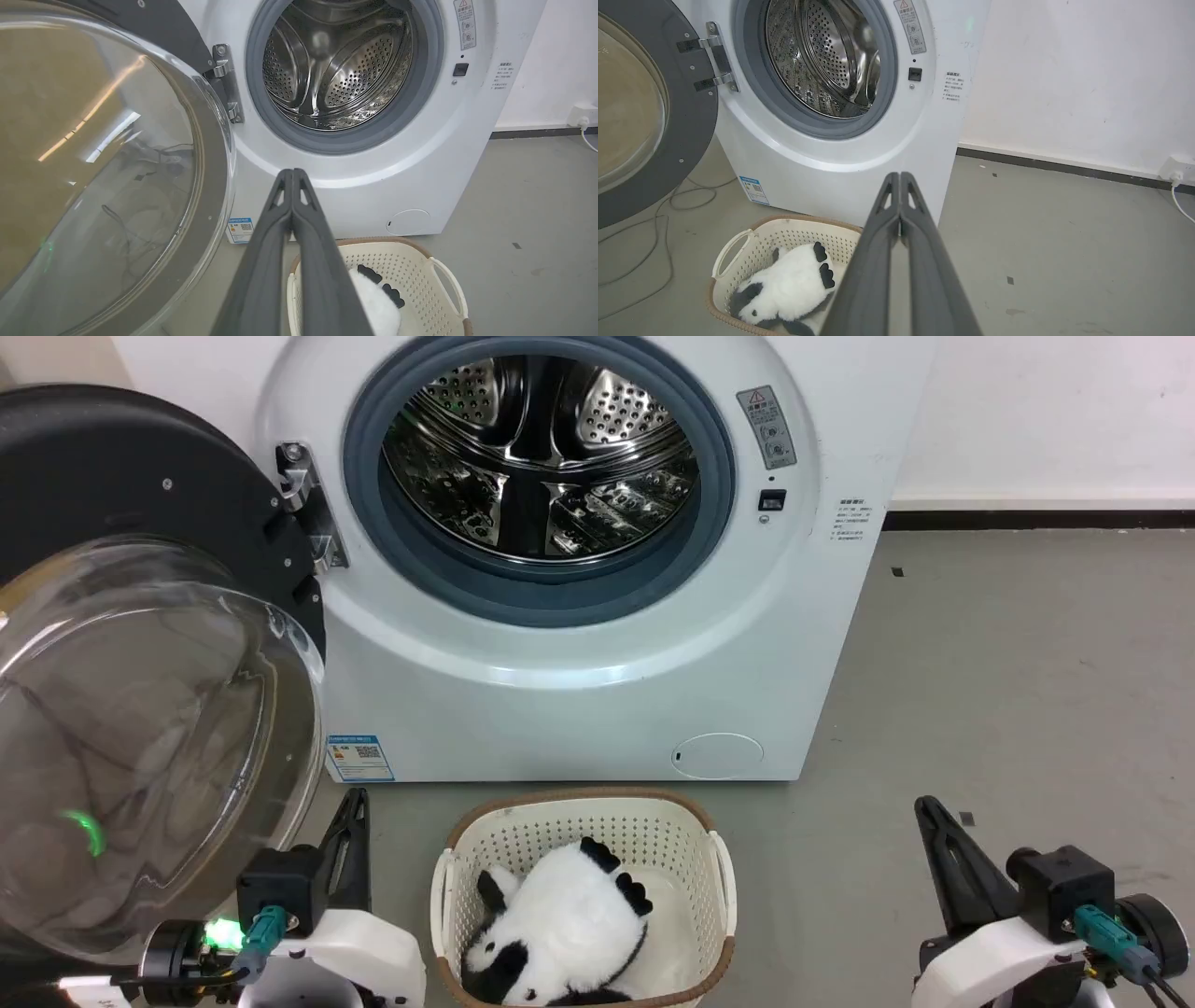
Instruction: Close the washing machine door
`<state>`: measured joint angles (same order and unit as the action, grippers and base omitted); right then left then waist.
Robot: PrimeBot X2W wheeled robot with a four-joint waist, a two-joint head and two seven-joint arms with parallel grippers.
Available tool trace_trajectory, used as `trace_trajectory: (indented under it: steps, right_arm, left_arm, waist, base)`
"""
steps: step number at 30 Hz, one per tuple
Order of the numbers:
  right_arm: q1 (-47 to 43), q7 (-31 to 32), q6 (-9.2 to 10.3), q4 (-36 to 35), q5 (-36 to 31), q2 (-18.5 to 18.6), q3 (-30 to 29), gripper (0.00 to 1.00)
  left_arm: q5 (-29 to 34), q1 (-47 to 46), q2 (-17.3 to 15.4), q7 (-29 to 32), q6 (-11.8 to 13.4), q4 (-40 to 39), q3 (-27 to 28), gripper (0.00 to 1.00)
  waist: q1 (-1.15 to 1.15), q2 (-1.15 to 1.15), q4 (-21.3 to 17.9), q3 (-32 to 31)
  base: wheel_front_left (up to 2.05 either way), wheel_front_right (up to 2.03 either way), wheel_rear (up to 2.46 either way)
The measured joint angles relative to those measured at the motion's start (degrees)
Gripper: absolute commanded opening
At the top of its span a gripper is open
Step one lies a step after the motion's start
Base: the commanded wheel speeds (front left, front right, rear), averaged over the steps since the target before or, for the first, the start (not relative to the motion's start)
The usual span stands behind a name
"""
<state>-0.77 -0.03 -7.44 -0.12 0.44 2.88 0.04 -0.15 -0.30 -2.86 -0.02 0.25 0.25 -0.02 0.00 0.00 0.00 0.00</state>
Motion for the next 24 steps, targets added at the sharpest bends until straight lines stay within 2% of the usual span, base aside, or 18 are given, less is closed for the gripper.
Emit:
trace_trajectory:
  steps: [22, 23, 24]
  right_arm:
    - [0.0, 0.0, 0.0, 0.0, 0.0, 0.0, 0.0, 0.0]
    - [0.0, 0.0, 0.0, 0.0, 0.0, 0.0, 0.0, 1.0]
    - [0.0, 0.0, 0.0, 0.0, 0.0, 0.0, 0.0, 1.0]
  left_arm:
    - [0.0, 0.0, 0.0, 0.0, 0.0, 0.0, 0.0, 0.0]
    - [0.0, 0.0, 0.0, 0.0, 0.0, 0.0, 0.0, 1.0]
    - [0.0, 0.0, 0.0, 0.0, 0.1, 0.0, -0.1, 1.0]
  waist:
    - [0.0, 0.0, 0.0, 0.0]
    - [0.0, 0.0, 0.0, 0.0]
    - [0.0, 0.0, 0.0, 0.0]
  base:
    - [0.0, 0.0, 0.0]
    - [0.0, 0.0, 0.0]
    - [0.0, 0.0, 0.0]
